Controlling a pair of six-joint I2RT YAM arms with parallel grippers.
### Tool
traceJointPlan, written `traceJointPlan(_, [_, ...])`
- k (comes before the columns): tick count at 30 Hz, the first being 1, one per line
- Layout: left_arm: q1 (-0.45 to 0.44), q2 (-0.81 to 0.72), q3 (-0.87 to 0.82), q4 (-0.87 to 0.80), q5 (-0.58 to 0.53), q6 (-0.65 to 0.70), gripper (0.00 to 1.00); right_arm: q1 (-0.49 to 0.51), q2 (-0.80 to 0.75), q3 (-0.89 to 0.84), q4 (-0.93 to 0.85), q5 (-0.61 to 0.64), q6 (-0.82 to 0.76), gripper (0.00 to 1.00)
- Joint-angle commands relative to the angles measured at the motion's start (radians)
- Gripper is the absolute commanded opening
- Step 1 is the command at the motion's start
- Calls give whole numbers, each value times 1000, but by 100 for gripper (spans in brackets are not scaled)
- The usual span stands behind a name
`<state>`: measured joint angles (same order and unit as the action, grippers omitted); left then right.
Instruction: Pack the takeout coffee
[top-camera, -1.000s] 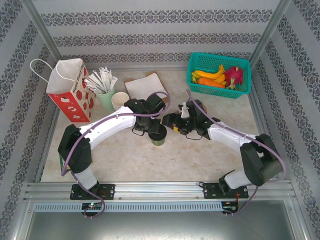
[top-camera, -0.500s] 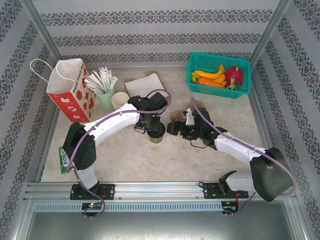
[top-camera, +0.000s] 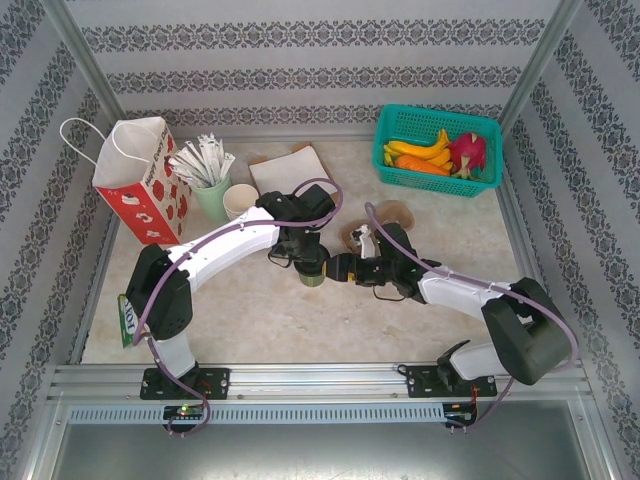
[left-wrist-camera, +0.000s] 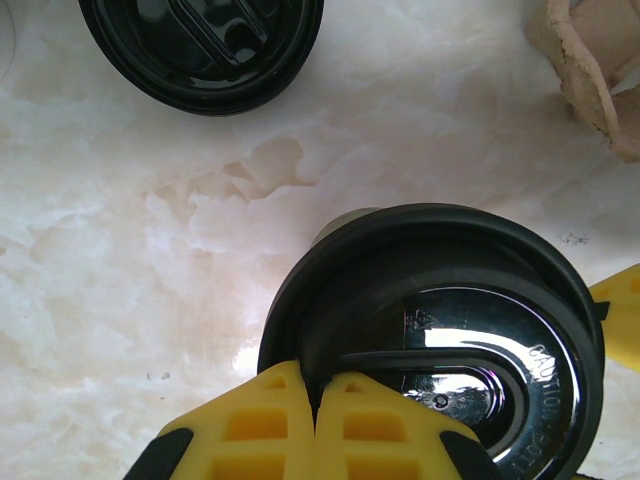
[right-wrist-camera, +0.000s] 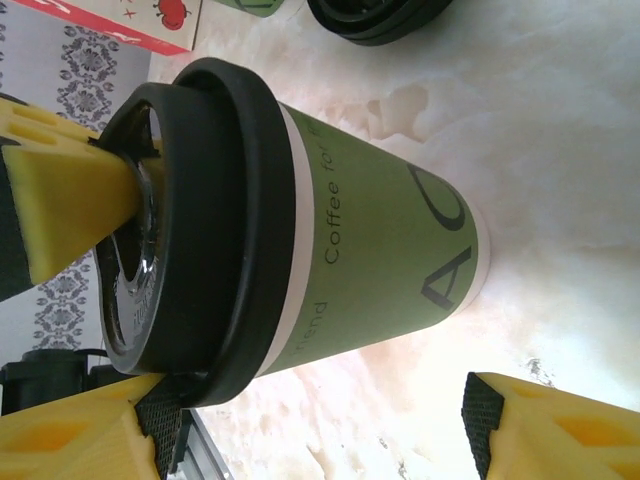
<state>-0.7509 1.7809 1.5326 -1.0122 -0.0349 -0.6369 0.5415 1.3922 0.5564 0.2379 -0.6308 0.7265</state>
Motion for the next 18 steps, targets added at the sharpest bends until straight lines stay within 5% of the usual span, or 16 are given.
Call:
traceJointPlan(1, [-4, 46, 4, -39, -1, -5, 0, 12, 24, 23, 19, 15, -39, 76])
traceJointPlan(18, [4, 73, -3, -30, 121, 10, 0, 98, 27, 2, 129, 208, -120, 79])
